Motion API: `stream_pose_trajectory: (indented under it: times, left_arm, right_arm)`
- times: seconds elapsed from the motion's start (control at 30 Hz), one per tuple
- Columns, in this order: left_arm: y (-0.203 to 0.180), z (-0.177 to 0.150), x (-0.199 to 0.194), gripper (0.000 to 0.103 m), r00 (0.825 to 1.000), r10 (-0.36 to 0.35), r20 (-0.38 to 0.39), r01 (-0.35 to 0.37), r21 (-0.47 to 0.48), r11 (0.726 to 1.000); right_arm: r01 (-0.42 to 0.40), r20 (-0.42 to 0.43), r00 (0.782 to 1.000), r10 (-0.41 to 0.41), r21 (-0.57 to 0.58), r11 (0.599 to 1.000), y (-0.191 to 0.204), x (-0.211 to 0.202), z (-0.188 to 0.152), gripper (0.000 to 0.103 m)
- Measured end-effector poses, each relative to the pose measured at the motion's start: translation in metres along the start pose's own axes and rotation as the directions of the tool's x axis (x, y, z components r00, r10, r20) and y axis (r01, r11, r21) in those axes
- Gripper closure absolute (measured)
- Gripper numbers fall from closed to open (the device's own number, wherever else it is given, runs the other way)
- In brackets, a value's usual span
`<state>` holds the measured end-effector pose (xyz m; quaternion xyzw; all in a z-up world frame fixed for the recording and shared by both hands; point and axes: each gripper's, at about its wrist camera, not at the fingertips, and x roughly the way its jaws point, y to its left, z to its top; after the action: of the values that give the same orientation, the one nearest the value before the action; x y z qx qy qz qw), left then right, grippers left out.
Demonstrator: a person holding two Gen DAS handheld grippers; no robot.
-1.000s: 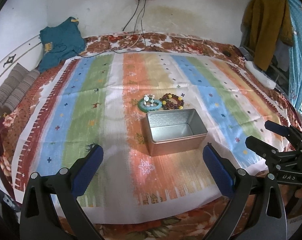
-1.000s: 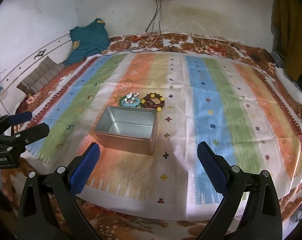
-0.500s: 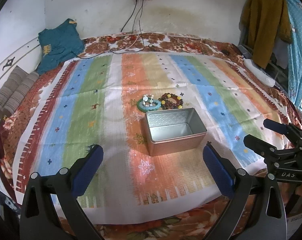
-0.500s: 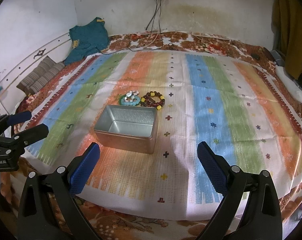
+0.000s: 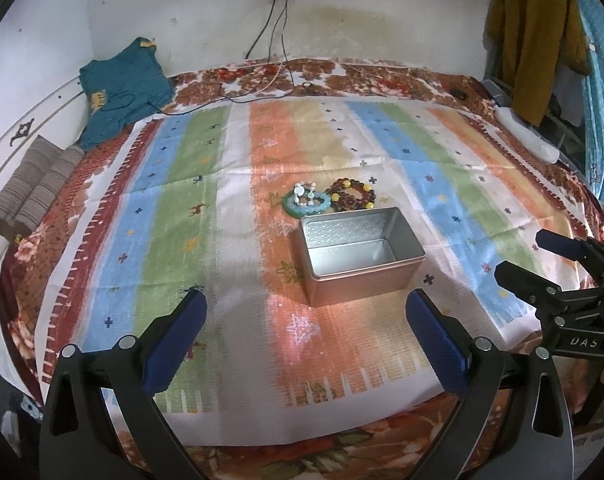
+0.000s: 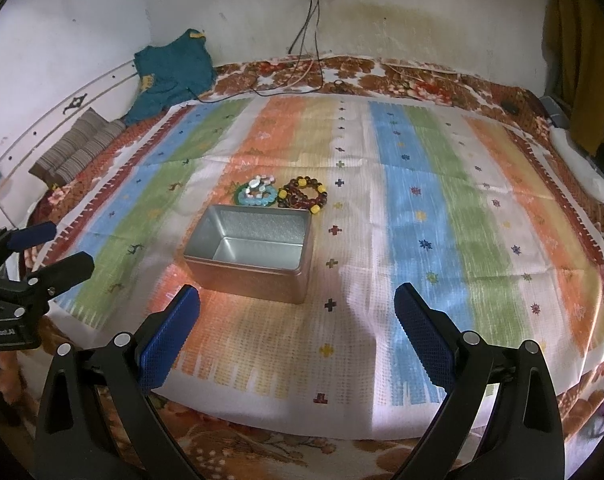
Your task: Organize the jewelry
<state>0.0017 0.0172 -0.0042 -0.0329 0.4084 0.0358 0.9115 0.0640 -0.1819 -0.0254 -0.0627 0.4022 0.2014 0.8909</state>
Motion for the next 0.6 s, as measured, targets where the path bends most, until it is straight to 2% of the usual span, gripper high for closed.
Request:
stream_pose_trajectory:
  times: [0.1,0.6]
  left_arm:
    - [0.0022,0.0007,-0.0001,0.006,1.0,0.01,-0.001,-0.01,-0.011,1.0]
    - [0.0086,0.0047,0.0089,0.006,0.999,-0.041,-0.02,0.04,-0.038,0.998]
  right_arm:
    - [-0.002,-0.006,1.0,0.002,0.0,1.0,-0.0002,0.0011,0.0004,0.004]
    - [-0.006,-0.029,1.0,0.006,0.004,1.0,-0.0013,0.0096,0.0045,0.004]
